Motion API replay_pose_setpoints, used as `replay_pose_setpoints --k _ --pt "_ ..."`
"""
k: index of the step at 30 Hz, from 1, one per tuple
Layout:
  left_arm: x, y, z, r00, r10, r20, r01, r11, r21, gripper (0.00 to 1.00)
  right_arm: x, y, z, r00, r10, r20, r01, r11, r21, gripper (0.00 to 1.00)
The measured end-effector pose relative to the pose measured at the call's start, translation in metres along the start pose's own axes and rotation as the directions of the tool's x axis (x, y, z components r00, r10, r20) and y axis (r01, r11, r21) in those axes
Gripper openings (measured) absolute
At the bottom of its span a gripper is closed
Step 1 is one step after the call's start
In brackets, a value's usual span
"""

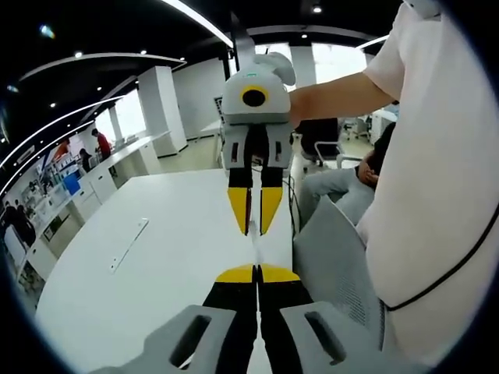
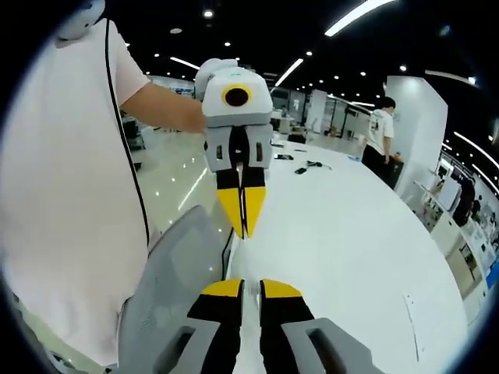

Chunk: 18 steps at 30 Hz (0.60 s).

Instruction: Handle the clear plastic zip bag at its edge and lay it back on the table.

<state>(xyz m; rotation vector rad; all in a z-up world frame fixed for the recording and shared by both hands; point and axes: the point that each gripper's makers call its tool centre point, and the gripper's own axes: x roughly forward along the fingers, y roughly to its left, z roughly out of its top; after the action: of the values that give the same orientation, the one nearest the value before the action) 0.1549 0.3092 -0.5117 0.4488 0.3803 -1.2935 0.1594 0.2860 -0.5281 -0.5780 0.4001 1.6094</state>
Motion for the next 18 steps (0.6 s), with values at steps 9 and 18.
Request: replay_pose_setpoints --k 9,18 --pt "-0.0022 0.0037 -0.0021 1.0 0.007 0.008 -0.007 1.0 -0.005 0.0 0.0001 -0.0005 -0.0002 1.0 -0.002 -0.019 0.001 0.999 -0.045 0.0" --pt "0.0004 0.0019 -0.0045 1.0 0.0 0.006 0.0 1.0 -0.008 0.0 0.0007 -0.0021 -0.0088 0.997 -0.008 -0.082 0.004 0.999 -0.044 0.0"
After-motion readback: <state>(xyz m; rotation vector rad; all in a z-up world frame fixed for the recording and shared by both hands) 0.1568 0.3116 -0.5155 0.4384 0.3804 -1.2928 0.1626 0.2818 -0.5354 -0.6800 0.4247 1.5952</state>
